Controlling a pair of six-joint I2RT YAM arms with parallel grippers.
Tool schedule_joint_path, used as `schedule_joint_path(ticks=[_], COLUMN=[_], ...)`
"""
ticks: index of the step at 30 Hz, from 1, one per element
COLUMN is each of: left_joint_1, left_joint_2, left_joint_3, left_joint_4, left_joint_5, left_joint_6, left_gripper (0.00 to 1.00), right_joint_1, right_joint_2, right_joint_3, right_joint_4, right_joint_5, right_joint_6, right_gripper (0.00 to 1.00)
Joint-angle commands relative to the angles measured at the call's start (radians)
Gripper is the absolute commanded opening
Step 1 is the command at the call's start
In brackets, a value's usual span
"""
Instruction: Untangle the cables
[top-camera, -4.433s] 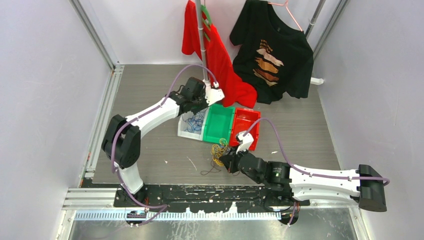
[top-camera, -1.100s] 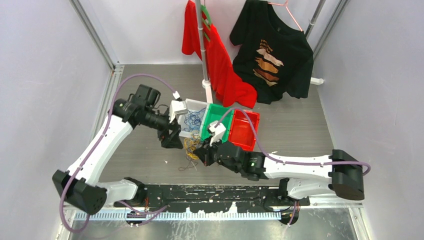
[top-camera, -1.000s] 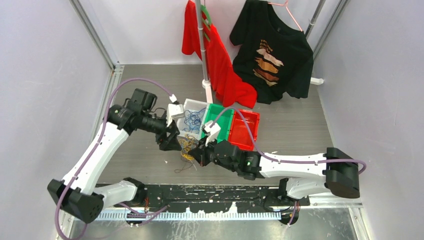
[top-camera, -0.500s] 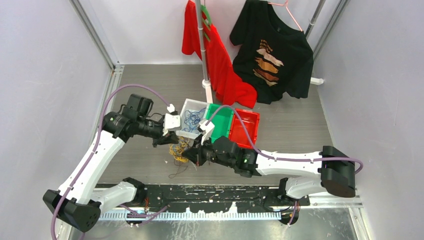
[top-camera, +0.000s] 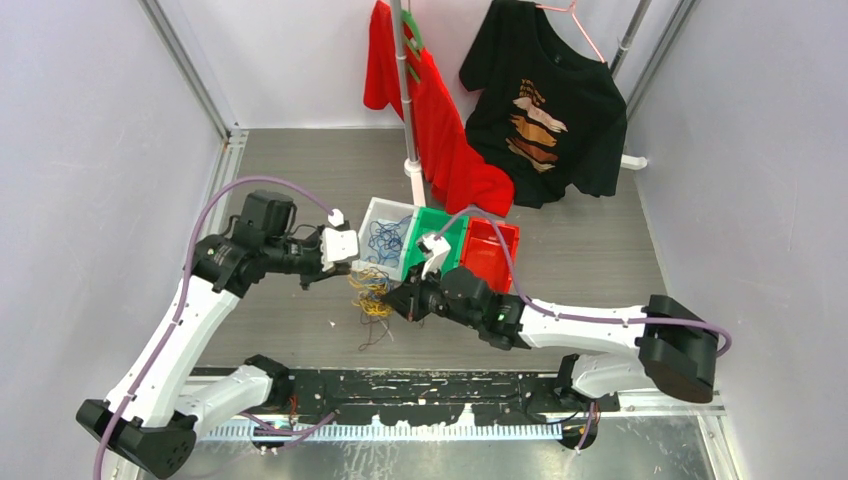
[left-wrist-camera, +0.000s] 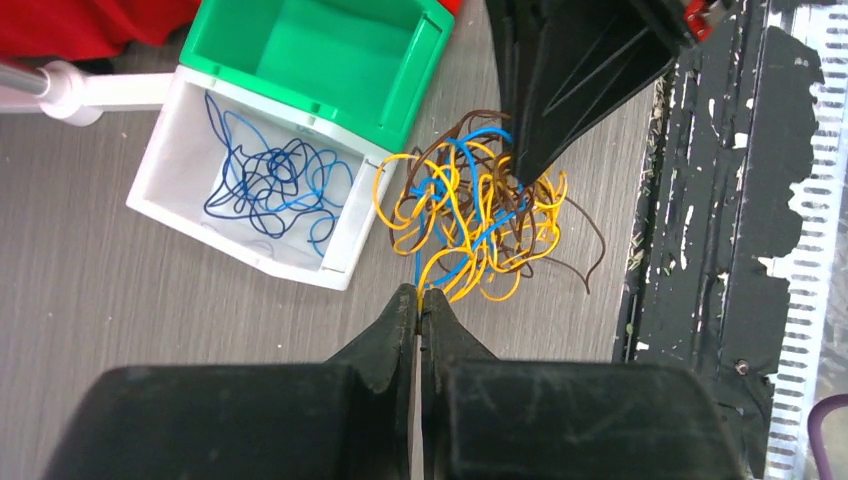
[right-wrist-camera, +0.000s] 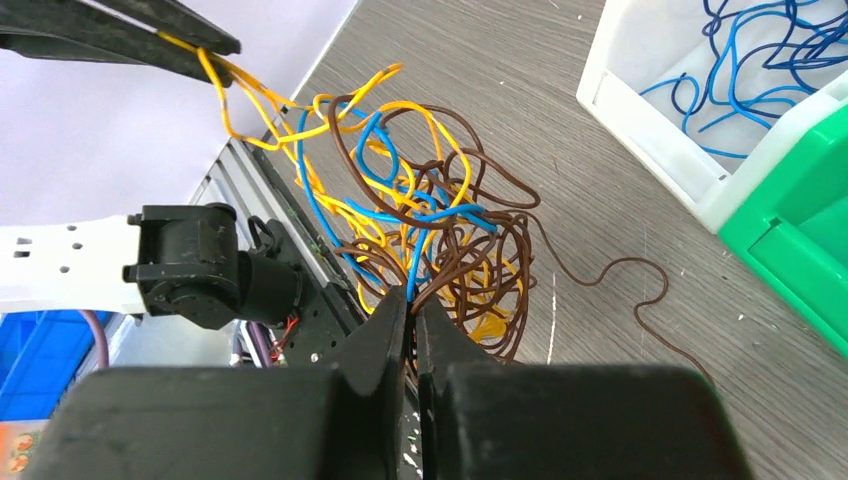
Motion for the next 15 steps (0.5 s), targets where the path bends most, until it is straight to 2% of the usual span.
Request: schedule_joint_path(ticks=[1,7,11,15], left_joint_1=[-0.001,-0.001,-0.001,-0.001], left_joint_2=[-0.028,-0.021,-0.003,-0.010], left_joint_3=[0.028,0.113,0.174,0.180], left_joint_4=[0.086,0.052,-0.079,-0.123], left_joint_5=[-0.055,-0.017,0.075,0.107], left_joint_6=[-0.094,-0.203,-0.161,-0.157], left_gripper=[0.00,0.00,0.00,0.00], right_joint_1=[-0.004,-0.008,-0.024,-0.032], right_joint_2=[-0.093,-0.145,-0.157,-0.105], right_joint_3=[-0.025,-0.005,0.033,0.107], right_joint_4=[-0.022,-0.121,-0.095,-0.061], right_joint_5=[0.043,0.068,0.072,0.027], right_joint_6=[0.007,-0.030,-0.037,-0.049], right_gripper=[0.12,0.37,0.57,0.64])
